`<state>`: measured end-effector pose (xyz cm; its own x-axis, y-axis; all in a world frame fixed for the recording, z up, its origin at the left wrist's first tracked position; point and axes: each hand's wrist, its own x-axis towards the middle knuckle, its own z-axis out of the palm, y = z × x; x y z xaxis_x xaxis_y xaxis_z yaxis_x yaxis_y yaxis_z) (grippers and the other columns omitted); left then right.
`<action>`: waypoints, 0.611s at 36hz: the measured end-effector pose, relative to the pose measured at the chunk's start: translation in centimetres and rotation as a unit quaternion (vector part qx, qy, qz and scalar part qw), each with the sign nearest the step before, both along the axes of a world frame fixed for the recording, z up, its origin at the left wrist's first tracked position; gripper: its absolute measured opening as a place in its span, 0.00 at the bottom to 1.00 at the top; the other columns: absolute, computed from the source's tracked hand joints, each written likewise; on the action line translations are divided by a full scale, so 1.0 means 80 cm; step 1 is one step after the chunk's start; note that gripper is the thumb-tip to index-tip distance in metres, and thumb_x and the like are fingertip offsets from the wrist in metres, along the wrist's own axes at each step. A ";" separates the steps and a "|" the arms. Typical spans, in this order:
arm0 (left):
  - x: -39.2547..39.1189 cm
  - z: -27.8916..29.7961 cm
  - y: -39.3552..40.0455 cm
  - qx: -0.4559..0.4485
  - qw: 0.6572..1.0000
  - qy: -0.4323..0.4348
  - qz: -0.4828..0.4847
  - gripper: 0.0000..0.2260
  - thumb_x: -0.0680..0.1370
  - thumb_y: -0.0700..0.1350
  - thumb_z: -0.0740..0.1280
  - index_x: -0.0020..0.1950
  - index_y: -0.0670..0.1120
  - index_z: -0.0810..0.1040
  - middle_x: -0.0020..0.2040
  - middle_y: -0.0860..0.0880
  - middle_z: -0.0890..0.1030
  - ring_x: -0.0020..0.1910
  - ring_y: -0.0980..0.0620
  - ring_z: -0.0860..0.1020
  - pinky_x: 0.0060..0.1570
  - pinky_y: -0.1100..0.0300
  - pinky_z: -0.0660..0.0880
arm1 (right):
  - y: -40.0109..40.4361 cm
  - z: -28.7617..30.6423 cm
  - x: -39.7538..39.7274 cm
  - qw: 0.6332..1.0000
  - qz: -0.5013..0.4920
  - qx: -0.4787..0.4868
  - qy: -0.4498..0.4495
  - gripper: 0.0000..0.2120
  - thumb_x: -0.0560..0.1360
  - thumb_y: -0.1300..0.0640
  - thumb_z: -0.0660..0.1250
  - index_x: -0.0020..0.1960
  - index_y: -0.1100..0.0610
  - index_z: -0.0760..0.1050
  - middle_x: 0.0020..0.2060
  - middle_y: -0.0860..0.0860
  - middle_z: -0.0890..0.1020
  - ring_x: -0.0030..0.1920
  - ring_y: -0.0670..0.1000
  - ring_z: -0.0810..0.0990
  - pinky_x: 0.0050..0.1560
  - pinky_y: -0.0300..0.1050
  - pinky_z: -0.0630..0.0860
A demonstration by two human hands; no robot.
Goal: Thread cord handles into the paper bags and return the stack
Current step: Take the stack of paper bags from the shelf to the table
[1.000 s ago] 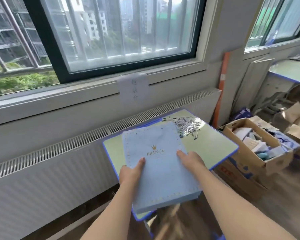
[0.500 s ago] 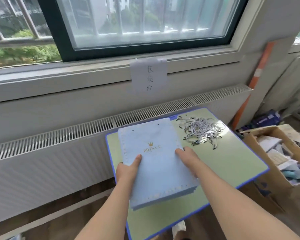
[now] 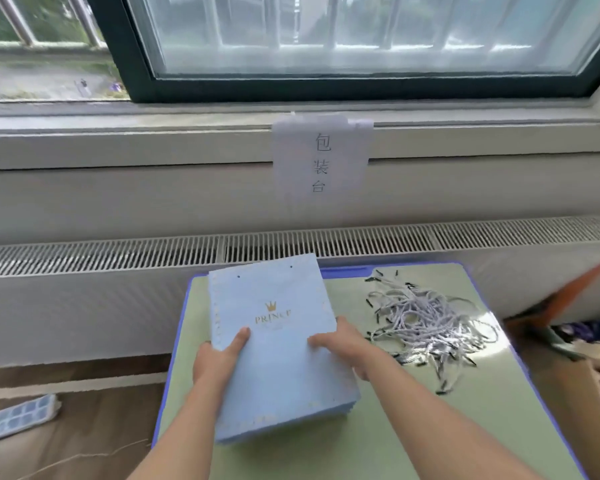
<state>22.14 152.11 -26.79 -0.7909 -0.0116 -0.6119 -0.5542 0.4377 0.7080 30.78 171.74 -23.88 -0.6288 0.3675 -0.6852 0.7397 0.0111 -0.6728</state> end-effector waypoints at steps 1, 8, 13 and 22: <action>0.000 -0.003 0.002 -0.005 1.000 0.001 0.001 0.47 0.47 0.72 0.69 0.57 0.43 0.77 0.53 0.43 0.81 0.51 0.39 0.80 0.56 0.45 0.77 | 0.005 -0.005 -0.002 1.000 0.007 -0.006 0.000 0.19 0.69 0.59 0.71 0.58 0.58 0.73 0.53 0.52 0.81 0.50 0.53 0.81 0.48 0.46 0.78; 0.005 -0.003 0.015 -0.007 1.000 -0.019 0.019 0.34 0.60 0.64 0.77 0.57 0.43 0.79 0.54 0.44 0.82 0.50 0.41 0.81 0.54 0.47 0.78 | 0.029 -0.021 0.004 0.999 0.036 -0.032 -0.003 0.26 0.69 0.56 0.75 0.60 0.57 0.65 0.56 0.52 0.78 0.54 0.54 0.79 0.57 0.52 0.76; 0.000 -0.012 0.017 0.012 0.999 -0.041 0.011 0.23 0.70 0.55 0.76 0.58 0.43 0.79 0.52 0.44 0.83 0.48 0.42 0.82 0.53 0.47 0.78 | 0.037 -0.036 0.009 0.998 0.050 -0.037 -0.006 0.37 0.64 0.48 0.78 0.64 0.55 0.62 0.59 0.50 0.77 0.57 0.53 0.78 0.60 0.53 0.75; -0.038 -0.014 0.015 0.020 0.997 -0.053 -0.056 0.24 0.70 0.57 0.75 0.58 0.42 0.78 0.49 0.42 0.84 0.45 0.40 0.83 0.47 0.46 0.80 | 0.047 -0.055 -0.004 0.994 0.091 -0.057 -0.029 0.37 0.64 0.39 0.76 0.63 0.55 0.63 0.56 0.50 0.78 0.53 0.51 0.80 0.54 0.51 0.79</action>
